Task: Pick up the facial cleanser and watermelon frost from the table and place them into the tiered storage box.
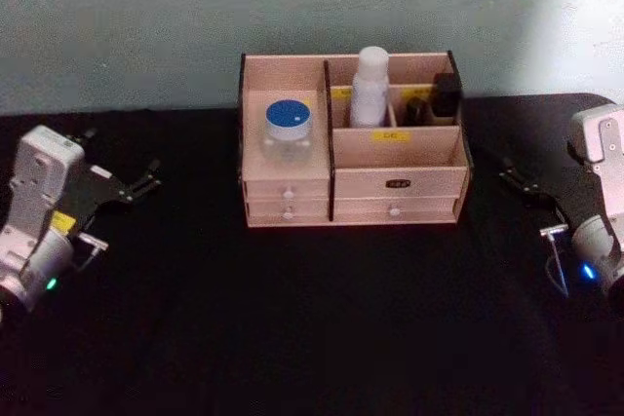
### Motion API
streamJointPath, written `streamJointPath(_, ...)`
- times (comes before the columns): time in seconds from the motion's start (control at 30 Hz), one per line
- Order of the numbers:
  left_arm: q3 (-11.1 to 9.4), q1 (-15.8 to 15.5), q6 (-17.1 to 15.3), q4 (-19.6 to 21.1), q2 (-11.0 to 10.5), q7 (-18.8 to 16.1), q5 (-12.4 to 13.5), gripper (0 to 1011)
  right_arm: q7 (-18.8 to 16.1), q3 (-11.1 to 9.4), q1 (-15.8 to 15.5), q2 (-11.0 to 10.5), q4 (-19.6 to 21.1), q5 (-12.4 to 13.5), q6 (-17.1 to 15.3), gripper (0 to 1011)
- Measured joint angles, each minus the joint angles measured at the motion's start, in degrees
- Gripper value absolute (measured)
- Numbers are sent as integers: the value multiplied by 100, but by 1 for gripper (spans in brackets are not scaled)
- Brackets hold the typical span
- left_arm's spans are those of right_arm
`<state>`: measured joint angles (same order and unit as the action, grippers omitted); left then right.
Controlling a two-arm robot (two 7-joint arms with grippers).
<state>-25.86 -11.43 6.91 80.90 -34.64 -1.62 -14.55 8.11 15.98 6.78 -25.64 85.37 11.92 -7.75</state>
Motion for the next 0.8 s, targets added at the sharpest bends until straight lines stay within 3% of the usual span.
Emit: streamJointPath(0.8, 0, 0, 0, 0, 0, 0, 0, 1001, 0, 0, 0, 0, 0, 0, 0, 1000)
